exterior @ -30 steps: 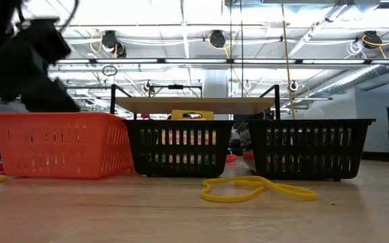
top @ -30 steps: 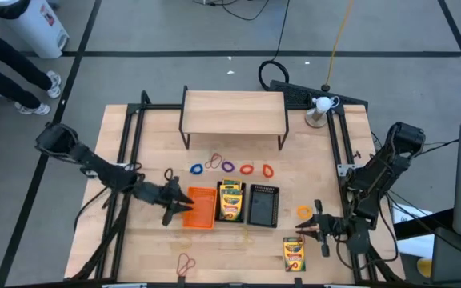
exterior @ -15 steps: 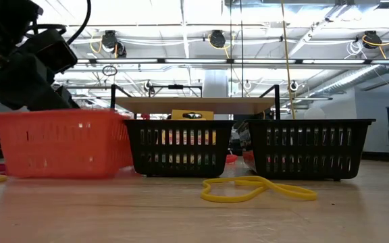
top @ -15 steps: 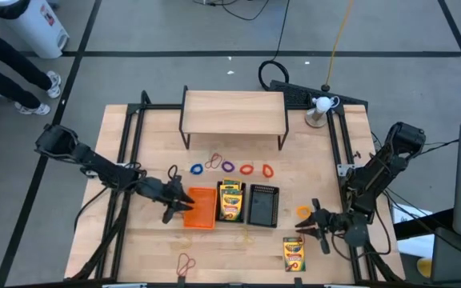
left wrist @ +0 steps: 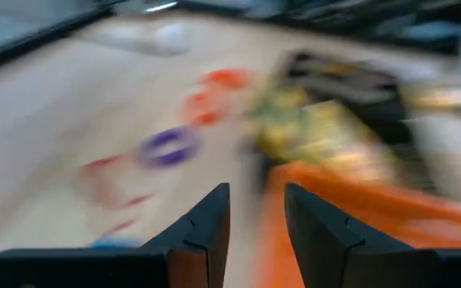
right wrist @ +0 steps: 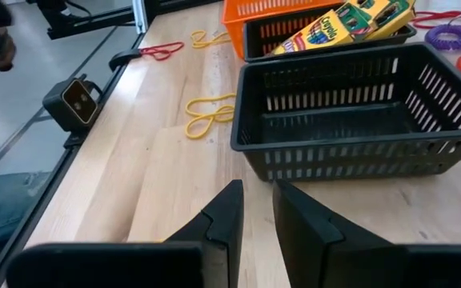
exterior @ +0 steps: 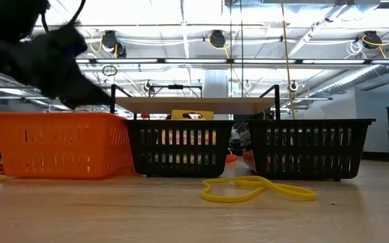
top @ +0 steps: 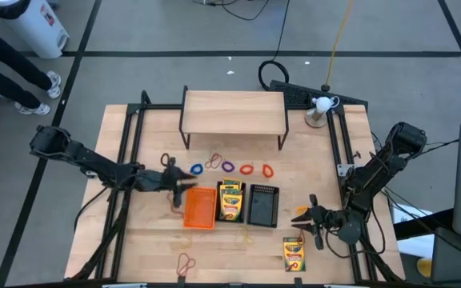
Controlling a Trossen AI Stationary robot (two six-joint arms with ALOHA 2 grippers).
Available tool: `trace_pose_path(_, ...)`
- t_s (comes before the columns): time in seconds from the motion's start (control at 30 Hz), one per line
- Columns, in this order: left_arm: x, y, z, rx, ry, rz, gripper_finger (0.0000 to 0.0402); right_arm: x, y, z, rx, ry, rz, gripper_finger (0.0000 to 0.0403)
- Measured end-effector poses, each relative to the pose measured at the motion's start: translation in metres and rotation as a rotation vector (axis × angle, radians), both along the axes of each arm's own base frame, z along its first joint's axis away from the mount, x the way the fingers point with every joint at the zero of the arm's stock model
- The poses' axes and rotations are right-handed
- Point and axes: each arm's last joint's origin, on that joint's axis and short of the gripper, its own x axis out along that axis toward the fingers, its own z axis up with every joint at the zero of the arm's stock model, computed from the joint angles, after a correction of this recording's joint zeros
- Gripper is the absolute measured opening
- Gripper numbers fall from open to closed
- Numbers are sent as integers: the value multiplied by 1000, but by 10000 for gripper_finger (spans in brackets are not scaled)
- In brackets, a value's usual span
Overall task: Pick & Place Office Desk Supplies
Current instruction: Adjust the crayon box
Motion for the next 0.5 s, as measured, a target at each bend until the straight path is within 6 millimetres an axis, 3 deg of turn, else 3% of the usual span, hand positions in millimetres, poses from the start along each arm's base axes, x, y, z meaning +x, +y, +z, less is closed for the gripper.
trace_pose_path(0.2,-8,11,-13,75,130,206,120,1,-1,0,-15,-1,0,59)
trace_pose_path(0.5,-10,14,-16,155,192,202,120,1,-1,0,-20,1,1,59)
